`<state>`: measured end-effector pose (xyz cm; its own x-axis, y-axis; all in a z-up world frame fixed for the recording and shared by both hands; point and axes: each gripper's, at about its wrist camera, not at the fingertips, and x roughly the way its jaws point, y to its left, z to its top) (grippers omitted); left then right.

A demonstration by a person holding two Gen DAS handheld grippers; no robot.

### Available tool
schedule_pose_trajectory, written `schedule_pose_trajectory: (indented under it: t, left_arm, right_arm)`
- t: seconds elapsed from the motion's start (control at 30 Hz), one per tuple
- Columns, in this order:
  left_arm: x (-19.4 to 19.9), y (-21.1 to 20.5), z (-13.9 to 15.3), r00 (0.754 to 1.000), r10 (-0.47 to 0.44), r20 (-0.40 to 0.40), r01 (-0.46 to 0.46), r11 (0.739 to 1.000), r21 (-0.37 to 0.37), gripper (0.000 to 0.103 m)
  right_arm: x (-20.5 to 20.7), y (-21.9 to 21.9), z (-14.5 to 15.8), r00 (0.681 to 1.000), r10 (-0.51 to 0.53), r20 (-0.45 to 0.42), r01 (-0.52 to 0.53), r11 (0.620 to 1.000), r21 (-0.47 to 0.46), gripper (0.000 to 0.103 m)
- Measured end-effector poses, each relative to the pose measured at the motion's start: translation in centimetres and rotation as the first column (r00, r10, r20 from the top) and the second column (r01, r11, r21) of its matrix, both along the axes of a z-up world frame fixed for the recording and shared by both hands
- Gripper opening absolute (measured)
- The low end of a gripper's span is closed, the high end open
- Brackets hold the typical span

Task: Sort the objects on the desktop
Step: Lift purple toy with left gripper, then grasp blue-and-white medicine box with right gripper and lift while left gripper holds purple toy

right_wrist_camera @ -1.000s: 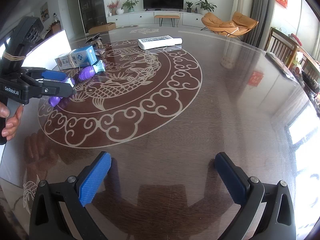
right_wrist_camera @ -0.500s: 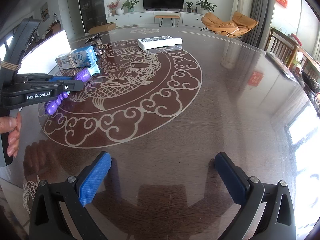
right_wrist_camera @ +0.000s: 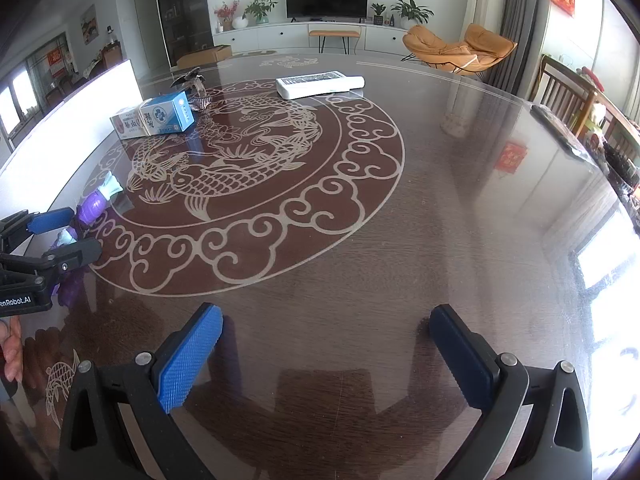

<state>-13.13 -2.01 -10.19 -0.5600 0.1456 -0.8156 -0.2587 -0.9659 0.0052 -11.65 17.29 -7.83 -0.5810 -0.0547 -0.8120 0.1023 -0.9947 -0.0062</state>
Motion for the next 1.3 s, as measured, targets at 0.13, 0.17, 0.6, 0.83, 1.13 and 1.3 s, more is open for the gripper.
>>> schedule_pose_trajectory:
  t: [0.13,0.17,0.6,0.83,1.13,1.3]
  left_arm:
    - [-0.1,-0.3,-0.3,1.0,0.019,0.016,-0.019,1.0,-0.002,0.103]
    - [0.0,-0.2,-0.2,1.0,0.02,0.016,-0.02,1.0,-0.003,0.103]
    - [0.3,-0.1,-0.3,1.0,0.019,0.014,-0.019,1.0,-0.002,0.103]
    - [0.3,-0.1,-0.3,1.0,0.019,0.014,-0.019,1.0,-0.002,0.103]
    - [0.4,-0.1,-0.3,1.0,0.019,0.014,-0.019,1.0,-0.002,0.103]
    - [0.4,-0.1,-0.3,1.0,0.018,0.015,-0.018,1.0,-0.001,0.103]
  right_arm:
    - [0.0,0.0,0.0,1.0,0.0,0.0,0.0,1.0,0.002,0.103]
    - [0.0,0.0,0.0,1.0,0.0,0.0,0.0,1.0,0.002,0.103]
    - [-14.1,-20.5,8.6,0.777,0.623,0.095,-0.615,0.717,0.328,0.098]
    - [-17.0,-29.3,5.0,0.645,0.717,0.263,-0.751,0.533,0.389,0.079]
    - [-17.3,-28.6,1.8,0.639,0.687,0.346,-0.768,0.549,0.33,0.028]
    - [-15.9,-23.5,3.2,0.713,0.653,0.254,-0.696,0.702,0.15,0.025]
